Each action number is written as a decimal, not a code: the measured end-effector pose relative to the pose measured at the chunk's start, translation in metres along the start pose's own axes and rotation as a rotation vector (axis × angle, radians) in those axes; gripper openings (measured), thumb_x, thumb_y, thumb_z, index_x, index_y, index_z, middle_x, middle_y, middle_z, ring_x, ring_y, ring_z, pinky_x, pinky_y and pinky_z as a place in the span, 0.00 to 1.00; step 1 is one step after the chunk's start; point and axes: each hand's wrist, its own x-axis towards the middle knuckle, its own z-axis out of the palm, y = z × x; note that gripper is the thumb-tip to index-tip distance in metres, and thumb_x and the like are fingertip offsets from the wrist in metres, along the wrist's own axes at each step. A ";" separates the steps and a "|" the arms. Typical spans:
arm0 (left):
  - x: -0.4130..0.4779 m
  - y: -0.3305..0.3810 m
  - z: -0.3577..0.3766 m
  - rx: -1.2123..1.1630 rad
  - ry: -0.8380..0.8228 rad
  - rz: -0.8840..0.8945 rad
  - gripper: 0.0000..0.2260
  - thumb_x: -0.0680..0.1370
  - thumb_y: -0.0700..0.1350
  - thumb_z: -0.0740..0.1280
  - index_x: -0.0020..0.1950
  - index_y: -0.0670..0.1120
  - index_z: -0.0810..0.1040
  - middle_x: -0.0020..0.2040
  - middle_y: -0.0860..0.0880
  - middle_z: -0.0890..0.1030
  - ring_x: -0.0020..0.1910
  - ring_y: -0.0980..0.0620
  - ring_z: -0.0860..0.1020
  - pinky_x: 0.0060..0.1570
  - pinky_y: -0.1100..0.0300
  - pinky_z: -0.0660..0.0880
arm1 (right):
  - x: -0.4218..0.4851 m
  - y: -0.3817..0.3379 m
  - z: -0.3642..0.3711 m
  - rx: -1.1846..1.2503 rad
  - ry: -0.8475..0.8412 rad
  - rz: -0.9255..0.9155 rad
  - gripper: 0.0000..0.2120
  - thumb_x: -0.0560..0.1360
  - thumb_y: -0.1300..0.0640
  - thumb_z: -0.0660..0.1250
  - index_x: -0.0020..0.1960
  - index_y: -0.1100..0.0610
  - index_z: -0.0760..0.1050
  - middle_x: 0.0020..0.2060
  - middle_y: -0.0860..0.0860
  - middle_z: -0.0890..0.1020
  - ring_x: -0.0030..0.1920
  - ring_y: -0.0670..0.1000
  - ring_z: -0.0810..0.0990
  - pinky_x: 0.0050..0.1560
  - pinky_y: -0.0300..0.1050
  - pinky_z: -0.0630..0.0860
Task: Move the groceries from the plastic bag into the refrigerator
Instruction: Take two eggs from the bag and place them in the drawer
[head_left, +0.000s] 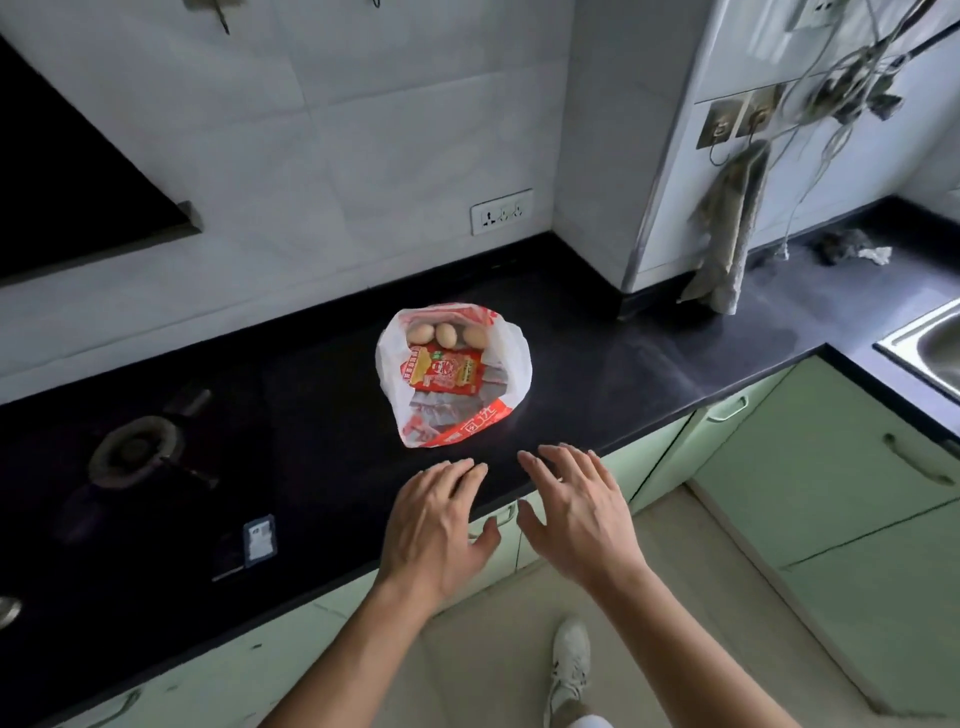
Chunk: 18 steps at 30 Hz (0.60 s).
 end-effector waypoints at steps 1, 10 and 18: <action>0.014 0.003 0.002 -0.003 -0.001 -0.017 0.27 0.73 0.59 0.60 0.68 0.49 0.76 0.66 0.51 0.78 0.65 0.51 0.75 0.65 0.54 0.73 | 0.016 0.010 0.000 0.008 0.008 -0.018 0.24 0.71 0.45 0.65 0.65 0.52 0.77 0.58 0.52 0.81 0.63 0.57 0.78 0.65 0.55 0.74; 0.117 0.020 0.020 0.000 0.014 -0.193 0.26 0.73 0.59 0.59 0.68 0.49 0.75 0.64 0.51 0.79 0.63 0.51 0.76 0.65 0.54 0.71 | 0.124 0.072 0.002 0.070 -0.070 -0.115 0.21 0.71 0.48 0.66 0.63 0.53 0.77 0.56 0.50 0.81 0.60 0.55 0.78 0.62 0.53 0.74; 0.153 -0.012 0.026 0.008 0.006 -0.297 0.27 0.72 0.58 0.63 0.67 0.46 0.75 0.63 0.50 0.80 0.62 0.50 0.78 0.61 0.53 0.75 | 0.176 0.068 0.018 0.122 -0.156 -0.163 0.25 0.74 0.45 0.54 0.66 0.52 0.74 0.61 0.53 0.80 0.64 0.57 0.77 0.66 0.56 0.71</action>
